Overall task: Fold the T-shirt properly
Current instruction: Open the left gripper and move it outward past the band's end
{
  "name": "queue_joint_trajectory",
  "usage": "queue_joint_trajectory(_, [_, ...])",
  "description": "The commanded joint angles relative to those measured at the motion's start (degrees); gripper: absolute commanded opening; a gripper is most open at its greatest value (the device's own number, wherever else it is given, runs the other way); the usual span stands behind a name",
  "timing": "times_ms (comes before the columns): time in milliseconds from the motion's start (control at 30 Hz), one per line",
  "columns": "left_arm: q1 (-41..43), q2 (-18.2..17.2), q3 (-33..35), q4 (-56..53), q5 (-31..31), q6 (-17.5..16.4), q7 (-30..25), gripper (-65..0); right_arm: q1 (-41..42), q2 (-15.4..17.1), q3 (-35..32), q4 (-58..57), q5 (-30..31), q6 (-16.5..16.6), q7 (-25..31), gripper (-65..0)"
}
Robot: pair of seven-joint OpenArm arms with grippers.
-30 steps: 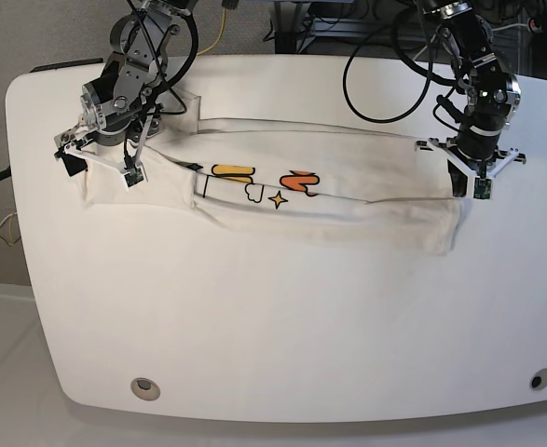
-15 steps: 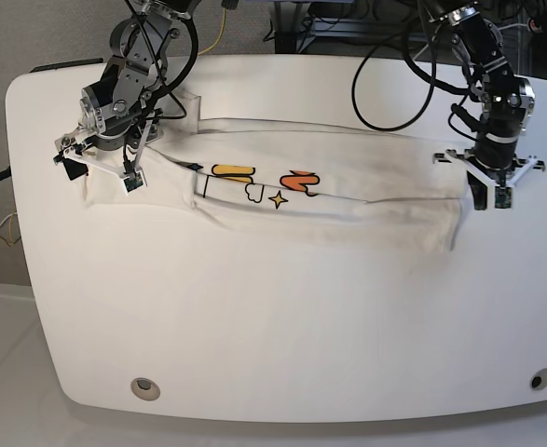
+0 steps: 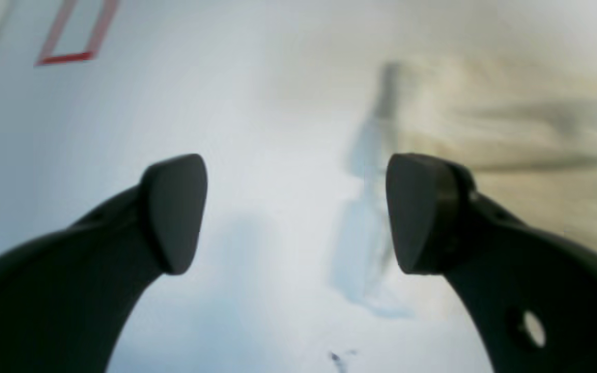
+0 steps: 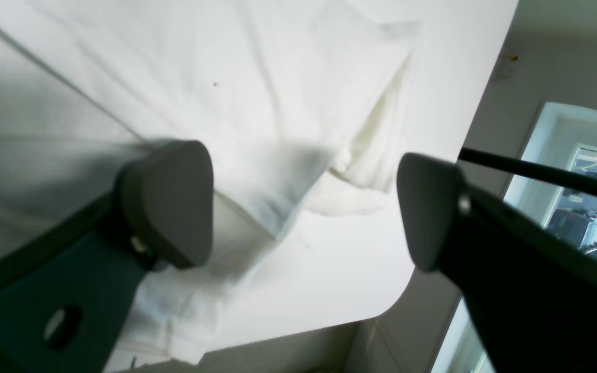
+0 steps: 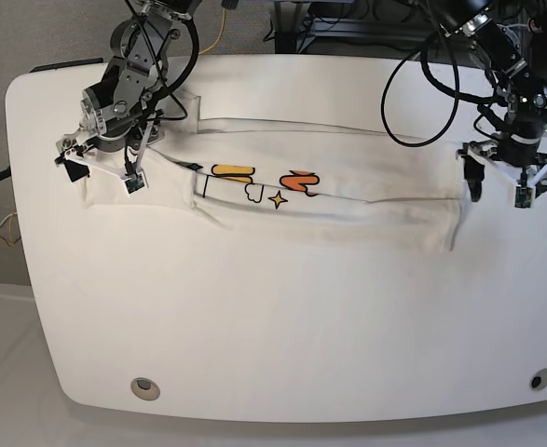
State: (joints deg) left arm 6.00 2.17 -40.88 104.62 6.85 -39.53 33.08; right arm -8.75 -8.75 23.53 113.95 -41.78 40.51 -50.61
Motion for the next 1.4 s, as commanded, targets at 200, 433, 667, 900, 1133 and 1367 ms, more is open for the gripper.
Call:
queue_joint_trajectory(200, [-3.58, -0.11, -0.39, -3.04, -0.83, -0.47, 4.15, -13.1, 0.97, 0.18, -0.10, 0.29, -0.11, -0.51, 0.72, -11.1])
queue_joint_trajectory(433, [-8.07, -0.46, -4.87, -8.84, -0.83, -0.47, 9.07, -13.1, 0.62, 0.27, -0.10, 0.29, -0.11, -0.51, 0.72, -11.1])
queue_joint_trajectory(667, [-11.32, -2.48, -5.40, -15.34, -0.83, -0.47, 13.47, -13.0, 0.62, 0.27, -0.10, 0.29, -0.29, -0.51, 0.72, -12.1])
queue_joint_trajectory(900, [-13.08, -2.92, -5.49, -18.24, -0.83, -0.47, 16.81, -13.0, 0.80, 0.27, -0.10, 0.29, -0.37, -0.51, 0.72, -12.7])
queue_joint_trajectory(1133, [-13.34, -2.66, -5.31, -17.28, -0.83, -0.47, 16.99, -13.0, 0.97, 0.27, -0.10, 0.20, -0.20, -0.51, 0.72, -12.7])
queue_joint_trajectory(1367, [-13.60, -1.87, -5.14, -10.77, -0.83, -0.47, 21.38, -13.0, 0.97, 0.27, -0.10, 0.11, -0.20, -0.51, 0.72, -12.7])
